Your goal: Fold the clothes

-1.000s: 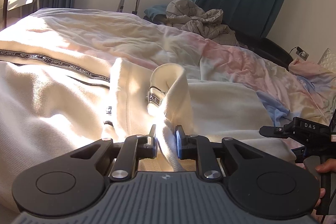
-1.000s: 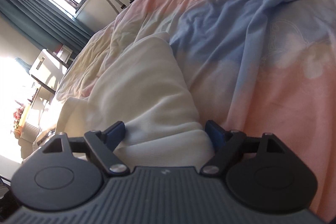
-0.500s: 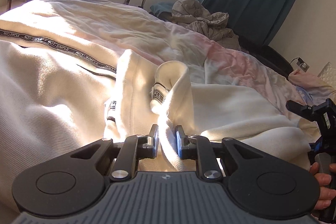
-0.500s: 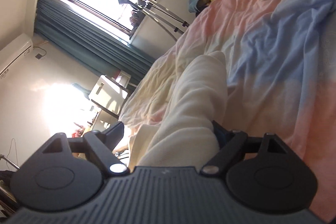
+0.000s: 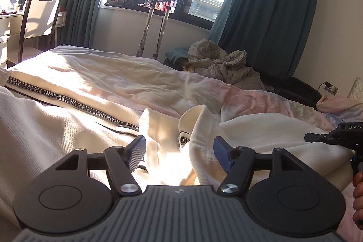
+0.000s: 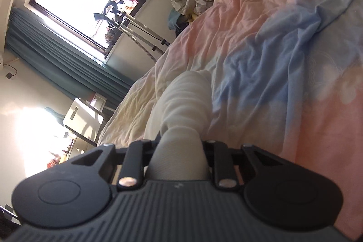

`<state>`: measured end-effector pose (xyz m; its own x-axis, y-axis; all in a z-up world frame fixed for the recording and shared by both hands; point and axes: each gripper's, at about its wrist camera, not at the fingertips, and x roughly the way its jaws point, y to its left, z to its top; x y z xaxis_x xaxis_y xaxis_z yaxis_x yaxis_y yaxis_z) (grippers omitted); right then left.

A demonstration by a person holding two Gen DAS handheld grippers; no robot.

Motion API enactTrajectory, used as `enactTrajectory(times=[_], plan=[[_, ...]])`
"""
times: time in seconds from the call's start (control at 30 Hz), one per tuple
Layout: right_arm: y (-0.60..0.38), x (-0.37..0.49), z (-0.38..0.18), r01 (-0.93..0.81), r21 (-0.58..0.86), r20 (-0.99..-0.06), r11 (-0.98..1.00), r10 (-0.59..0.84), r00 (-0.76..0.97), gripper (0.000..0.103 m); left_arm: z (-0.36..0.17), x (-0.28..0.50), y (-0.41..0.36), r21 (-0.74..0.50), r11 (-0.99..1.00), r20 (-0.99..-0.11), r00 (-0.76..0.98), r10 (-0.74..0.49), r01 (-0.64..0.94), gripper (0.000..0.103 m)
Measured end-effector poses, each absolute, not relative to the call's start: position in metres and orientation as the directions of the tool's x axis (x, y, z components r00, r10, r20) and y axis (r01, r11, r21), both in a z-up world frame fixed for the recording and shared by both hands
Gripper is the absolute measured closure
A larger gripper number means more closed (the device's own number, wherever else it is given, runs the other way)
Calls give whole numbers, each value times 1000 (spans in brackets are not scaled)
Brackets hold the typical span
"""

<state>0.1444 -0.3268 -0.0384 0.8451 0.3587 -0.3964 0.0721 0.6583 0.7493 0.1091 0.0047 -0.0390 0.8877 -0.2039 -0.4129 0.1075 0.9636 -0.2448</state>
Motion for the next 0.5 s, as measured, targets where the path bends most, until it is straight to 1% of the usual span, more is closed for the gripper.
enactTrajectory(times=[0.1,0.13,0.2,0.3,0.5], plan=[[-333,138,-20,30,728,-352,685,335,874,79,-38,125,-5,-224,973,-453,878,-154,55,30],[-341,135,-17,29,736,-337,677,329,882,79,-39,130,-9,-224,974,-465,874,-141,38,32],[-356,129,-8,26,732,-311,680,300,902,79,-46,141,-23,-215,976,-502,855,-131,23,32],[-377,115,7,23,699,-265,715,229,936,79,-60,155,-62,-177,981,-558,814,-161,73,32],[-418,90,19,83,657,-189,749,57,980,79,-79,172,-150,-132,978,-570,795,-210,164,33]])
